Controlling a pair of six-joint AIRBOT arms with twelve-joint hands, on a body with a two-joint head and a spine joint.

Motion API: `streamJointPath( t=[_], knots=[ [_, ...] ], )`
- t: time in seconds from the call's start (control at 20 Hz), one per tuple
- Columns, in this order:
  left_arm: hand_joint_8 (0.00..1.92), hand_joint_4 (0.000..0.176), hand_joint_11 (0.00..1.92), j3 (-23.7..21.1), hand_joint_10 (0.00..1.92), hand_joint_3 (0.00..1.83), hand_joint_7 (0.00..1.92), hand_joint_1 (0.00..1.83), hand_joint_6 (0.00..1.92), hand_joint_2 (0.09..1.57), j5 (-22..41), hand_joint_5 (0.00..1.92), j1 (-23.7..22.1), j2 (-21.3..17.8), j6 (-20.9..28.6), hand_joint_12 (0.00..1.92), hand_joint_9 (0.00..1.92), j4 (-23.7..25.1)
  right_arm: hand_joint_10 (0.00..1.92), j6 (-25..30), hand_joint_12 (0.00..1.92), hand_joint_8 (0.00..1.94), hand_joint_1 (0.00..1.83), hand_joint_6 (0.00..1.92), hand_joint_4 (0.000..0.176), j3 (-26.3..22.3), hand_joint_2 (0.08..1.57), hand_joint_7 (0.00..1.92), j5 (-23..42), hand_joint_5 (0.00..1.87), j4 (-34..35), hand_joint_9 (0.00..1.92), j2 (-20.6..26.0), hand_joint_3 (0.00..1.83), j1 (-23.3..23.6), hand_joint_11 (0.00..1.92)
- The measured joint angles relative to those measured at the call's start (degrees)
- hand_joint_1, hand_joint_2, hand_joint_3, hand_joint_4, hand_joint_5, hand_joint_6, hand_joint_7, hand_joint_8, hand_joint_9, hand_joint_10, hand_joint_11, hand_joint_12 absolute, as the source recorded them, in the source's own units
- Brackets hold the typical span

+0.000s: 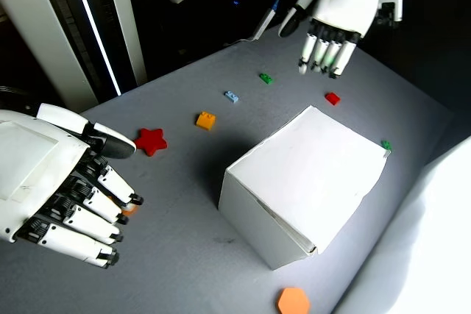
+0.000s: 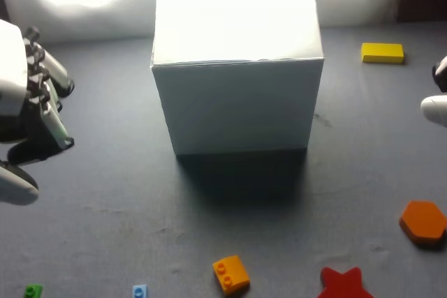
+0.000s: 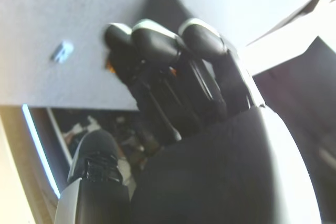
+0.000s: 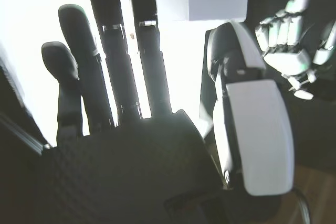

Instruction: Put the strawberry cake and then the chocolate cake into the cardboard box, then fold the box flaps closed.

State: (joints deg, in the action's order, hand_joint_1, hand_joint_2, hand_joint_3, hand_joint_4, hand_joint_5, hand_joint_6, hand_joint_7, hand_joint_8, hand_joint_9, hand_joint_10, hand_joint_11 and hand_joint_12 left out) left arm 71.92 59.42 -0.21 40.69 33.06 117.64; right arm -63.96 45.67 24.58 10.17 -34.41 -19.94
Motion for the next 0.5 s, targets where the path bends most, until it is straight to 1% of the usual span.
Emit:
streamJointPath(
  t=[0.05, 0.1, 0.15, 0.2, 0.25, 0.3, 0.35, 0.45, 0.5],
  knots=[
    [1.76, 0.0, 0.97, -1.2, 1.89, 0.02, 1.12, 0.16, 1.75, 1.41, 0.2, 0.94, 0.4, -0.7, 0.4, 1.92, 1.09, -0.7, 1.9, 0.0, 1.92, 1.61, 0.12, 1.6, 0.0, -0.1, 1.42, 1.28, -0.3, 1.11, -0.2, 1.27, 0.0, 0.02, -0.1, 1.2],
    [1.85, 0.0, 1.02, -2.3, 1.92, 0.02, 1.14, 0.27, 1.82, 1.45, 0.5, 0.97, 0.9, -1.4, 0.9, 1.92, 1.13, -0.7, 1.92, 0.0, 1.92, 1.71, 0.24, 1.65, 0.0, -0.2, 1.43, 1.33, -0.5, 1.15, -0.2, 1.34, 0.0, 0.01, -0.1, 1.3],
    [1.9, 0.0, 1.05, -3.1, 1.92, 0.01, 1.16, 0.34, 1.86, 1.47, 1.5, 0.99, 1.1, -2.0, 1.5, 1.92, 1.16, -0.7, 1.92, 0.0, 1.92, 1.75, 0.3, 1.67, 0.0, -0.2, 1.45, 1.35, -0.4, 1.16, -0.2, 1.38, 0.0, 0.01, -0.1, 1.34],
    [1.92, 0.0, 1.07, -3.3, 1.92, 0.01, 1.15, 0.39, 1.87, 1.49, 2.5, 1.01, 1.1, -2.5, 1.8, 1.92, 1.17, -0.9, 1.92, 0.0, 1.92, 1.82, 0.37, 1.73, 0.0, -0.2, 1.47, 1.36, -0.3, 1.18, -0.2, 1.41, 0.0, 0.01, -0.1, 1.38],
    [1.92, 0.0, 1.1, -3.3, 1.92, 0.0, 1.17, 0.46, 1.92, 1.48, 3.2, 1.03, 1.1, -3.3, 2.3, 1.92, 1.19, -1.5, 1.92, -0.2, 1.92, 1.87, 0.41, 1.82, 0.162, -0.2, 1.49, 1.34, -0.3, 1.22, -0.2, 1.39, 0.0, 0.0, -0.1, 1.39],
    [1.92, 0.0, 1.1, -3.3, 1.92, 0.0, 1.17, 0.46, 1.92, 1.48, 3.2, 1.03, 1.1, -3.8, 2.4, 1.92, 1.19, -1.8, 1.92, -0.4, 1.92, 1.87, 0.41, 1.82, 0.162, -0.2, 1.49, 1.34, -0.3, 1.22, -0.3, 1.39, 0.0, 0.0, -0.1, 1.39],
    [1.92, 0.0, 1.1, -2.6, 1.92, 0.0, 1.16, 0.45, 1.92, 1.48, 3.5, 1.05, 1.1, -4.3, 2.4, 1.92, 1.18, -2.7, 1.92, -0.7, 1.92, 1.93, 0.45, 1.87, 0.175, -0.2, 1.48, 1.33, -0.3, 1.23, -0.3, 1.38, 0.0, 0.0, -0.1, 1.39],
    [1.92, 0.0, 1.1, -1.2, 1.92, 0.0, 1.16, 0.47, 1.92, 1.48, 3.7, 1.04, 1.1, -4.4, 2.6, 1.92, 1.18, -3.0, 1.92, -0.8, 1.92, 1.94, 0.46, 1.89, 0.176, -0.3, 1.48, 1.32, -0.3, 1.22, -0.3, 1.37, 0.0, 0.0, -0.1, 1.38],
    [1.92, 0.0, 1.07, -0.2, 1.92, 0.0, 1.15, 0.46, 1.89, 1.47, 3.7, 1.01, 1.1, -4.4, 2.6, 1.92, 1.18, -3.1, 1.92, -0.8, 1.92, 1.91, 0.44, 1.89, 0.176, -0.3, 1.47, 1.29, -0.3, 1.2, -0.4, 1.33, 0.0, 0.0, -0.1, 1.36]
  ],
)
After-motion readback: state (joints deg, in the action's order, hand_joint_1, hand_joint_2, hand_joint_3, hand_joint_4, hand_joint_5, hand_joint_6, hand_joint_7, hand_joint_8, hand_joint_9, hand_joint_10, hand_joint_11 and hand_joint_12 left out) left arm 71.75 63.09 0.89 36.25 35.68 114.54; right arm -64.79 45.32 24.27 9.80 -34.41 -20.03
